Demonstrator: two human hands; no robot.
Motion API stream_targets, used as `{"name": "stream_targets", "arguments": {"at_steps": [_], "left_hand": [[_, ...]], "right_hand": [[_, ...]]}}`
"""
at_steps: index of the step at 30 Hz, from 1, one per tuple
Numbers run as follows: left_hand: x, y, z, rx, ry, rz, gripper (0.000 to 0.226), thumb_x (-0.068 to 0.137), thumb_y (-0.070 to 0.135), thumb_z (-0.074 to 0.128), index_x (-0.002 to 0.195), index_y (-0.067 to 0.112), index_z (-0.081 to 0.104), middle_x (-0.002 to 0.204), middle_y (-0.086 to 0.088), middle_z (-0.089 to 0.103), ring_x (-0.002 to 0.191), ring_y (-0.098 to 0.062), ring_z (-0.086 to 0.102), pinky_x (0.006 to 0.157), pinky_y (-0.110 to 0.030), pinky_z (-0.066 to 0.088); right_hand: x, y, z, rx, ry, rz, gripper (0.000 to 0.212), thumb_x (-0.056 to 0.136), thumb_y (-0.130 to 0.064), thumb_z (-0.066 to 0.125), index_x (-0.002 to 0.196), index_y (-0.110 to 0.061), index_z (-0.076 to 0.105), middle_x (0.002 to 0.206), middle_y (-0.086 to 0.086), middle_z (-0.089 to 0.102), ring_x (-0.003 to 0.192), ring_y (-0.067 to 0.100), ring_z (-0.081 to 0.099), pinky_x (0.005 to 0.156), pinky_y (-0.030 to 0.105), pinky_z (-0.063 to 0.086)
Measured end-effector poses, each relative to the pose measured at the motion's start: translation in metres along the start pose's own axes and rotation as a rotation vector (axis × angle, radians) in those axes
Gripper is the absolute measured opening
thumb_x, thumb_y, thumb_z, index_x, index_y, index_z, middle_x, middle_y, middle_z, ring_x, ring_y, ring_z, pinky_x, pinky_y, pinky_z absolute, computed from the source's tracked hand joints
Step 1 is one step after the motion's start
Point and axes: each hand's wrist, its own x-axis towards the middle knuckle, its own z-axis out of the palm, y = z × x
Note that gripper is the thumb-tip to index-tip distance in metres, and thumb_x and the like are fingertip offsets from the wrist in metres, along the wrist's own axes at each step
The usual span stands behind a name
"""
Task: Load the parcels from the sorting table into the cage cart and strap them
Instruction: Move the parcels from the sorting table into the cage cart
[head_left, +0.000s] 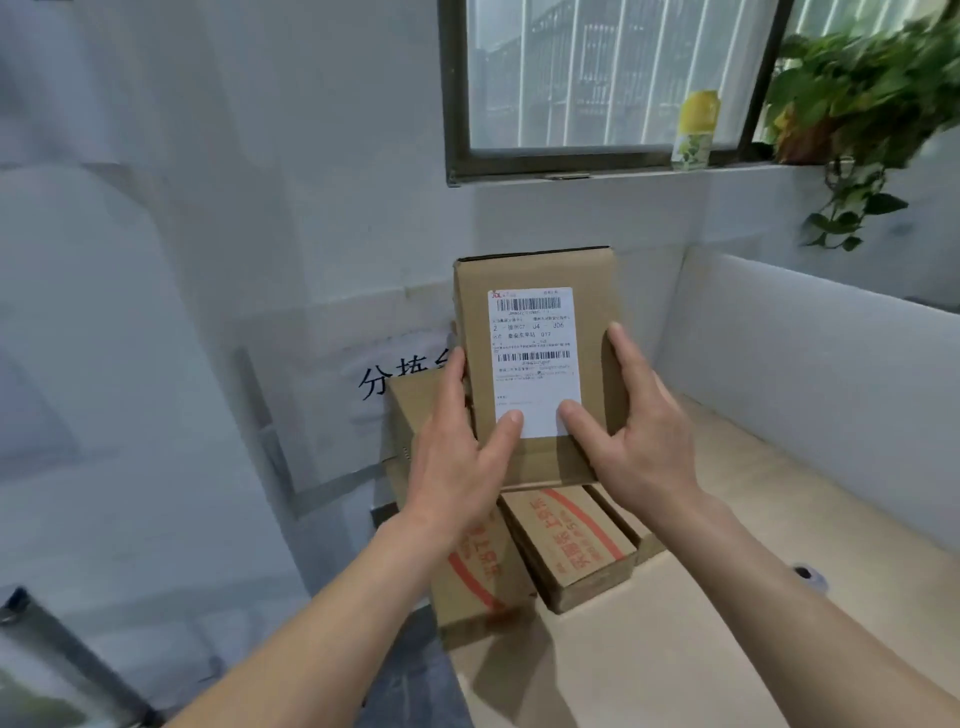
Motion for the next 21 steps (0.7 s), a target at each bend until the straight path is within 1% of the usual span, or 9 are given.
{"name": "stream_targets", "arguments": {"at_steps": [1, 4, 5, 6, 9, 11, 14, 18, 21], "left_hand": [[-0.007, 0.001, -0.016, 0.007, 0.035, -0.005, 0.069, 0.092, 0.038, 0.06, 0.15, 0.031, 0.023, 0.137, 0.026, 0.05, 0.127, 0.003, 0.046, 0.105, -0.039, 0.046], [-0.031, 0.002, -0.068, 0.064, 0.156, -0.02, 0.057, 0.096, 0.032, 0.06, 0.144, 0.031, 0.03, 0.122, 0.032, 0.053, 0.111, 0.021, 0.046, 0.093, -0.012, 0.043], [-0.04, 0.003, -0.085, 0.086, 0.2, -0.027, 0.056, 0.096, 0.03, 0.059, 0.145, 0.028, 0.031, 0.121, 0.031, 0.052, 0.107, 0.022, 0.047, 0.089, -0.008, 0.042], [-0.048, 0.002, -0.103, 0.106, 0.242, -0.036, 0.055, 0.097, 0.029, 0.059, 0.144, 0.025, 0.032, 0.121, 0.029, 0.052, 0.106, 0.019, 0.049, 0.089, -0.009, 0.043], [-0.077, 0.0, -0.155, 0.178, 0.35, -0.042, 0.053, 0.097, 0.029, 0.059, 0.143, 0.022, 0.033, 0.128, 0.02, 0.053, 0.114, -0.003, 0.055, 0.097, -0.032, 0.048], [-0.1, -0.002, -0.19, 0.226, 0.412, -0.051, 0.055, 0.097, 0.032, 0.058, 0.144, 0.022, 0.031, 0.135, 0.014, 0.054, 0.116, -0.01, 0.056, 0.097, -0.039, 0.049], [-0.139, -0.004, -0.243, 0.285, 0.5, -0.077, 0.064, 0.093, 0.035, 0.061, 0.147, 0.019, 0.03, 0.139, 0.006, 0.055, 0.12, -0.014, 0.056, 0.098, -0.037, 0.048], [-0.201, -0.005, -0.313, 0.336, 0.56, -0.132, 0.077, 0.085, 0.03, 0.075, 0.147, 0.024, 0.029, 0.137, 0.008, 0.054, 0.119, -0.01, 0.055, 0.098, -0.037, 0.049], [-0.256, -0.003, -0.362, 0.382, 0.621, -0.172, 0.082, 0.08, 0.029, 0.08, 0.146, 0.022, 0.031, 0.133, 0.011, 0.054, 0.117, -0.007, 0.053, 0.097, -0.024, 0.045]], "right_hand": [[-0.004, -0.014, 0.004, 0.018, -0.022, -0.03, 0.083, 0.082, -0.056, 0.061, 0.154, -0.039, 0.024, 0.143, -0.006, 0.052, 0.122, 0.012, 0.051, 0.095, 0.031, 0.043], [-0.017, -0.058, 0.022, 0.065, -0.084, -0.114, 0.081, 0.085, -0.054, 0.064, 0.154, -0.037, 0.025, 0.143, -0.003, 0.051, 0.123, 0.014, 0.051, 0.093, 0.031, 0.041], [-0.022, -0.074, 0.029, 0.083, -0.098, -0.137, 0.079, 0.087, -0.051, 0.066, 0.154, -0.035, 0.027, 0.144, -0.002, 0.051, 0.123, 0.015, 0.051, 0.093, 0.029, 0.038], [-0.027, -0.09, 0.036, 0.105, -0.108, -0.163, 0.077, 0.087, -0.05, 0.065, 0.153, -0.034, 0.028, 0.144, -0.001, 0.05, 0.124, 0.015, 0.05, 0.093, 0.028, 0.036], [-0.047, -0.139, 0.058, 0.184, -0.15, -0.229, 0.075, 0.085, -0.052, 0.059, 0.152, -0.032, 0.033, 0.143, 0.0, 0.052, 0.121, 0.009, 0.048, 0.095, 0.027, 0.034], [-0.063, -0.171, 0.072, 0.23, -0.187, -0.272, 0.075, 0.084, -0.051, 0.06, 0.152, -0.03, 0.035, 0.141, 0.0, 0.054, 0.12, 0.009, 0.049, 0.096, 0.024, 0.034], [-0.093, -0.219, 0.094, 0.274, -0.228, -0.336, 0.074, 0.084, -0.048, 0.062, 0.151, -0.025, 0.039, 0.14, 0.002, 0.056, 0.122, 0.015, 0.051, 0.094, 0.021, 0.032], [-0.147, -0.282, 0.12, 0.341, -0.315, -0.395, 0.075, 0.083, -0.049, 0.061, 0.151, -0.026, 0.039, 0.144, 0.003, 0.054, 0.124, 0.02, 0.054, 0.098, 0.025, 0.036], [-0.192, -0.328, 0.137, 0.395, -0.396, -0.445, 0.075, 0.083, -0.05, 0.061, 0.151, -0.027, 0.037, 0.146, 0.002, 0.052, 0.127, 0.021, 0.053, 0.102, 0.033, 0.041]]}}
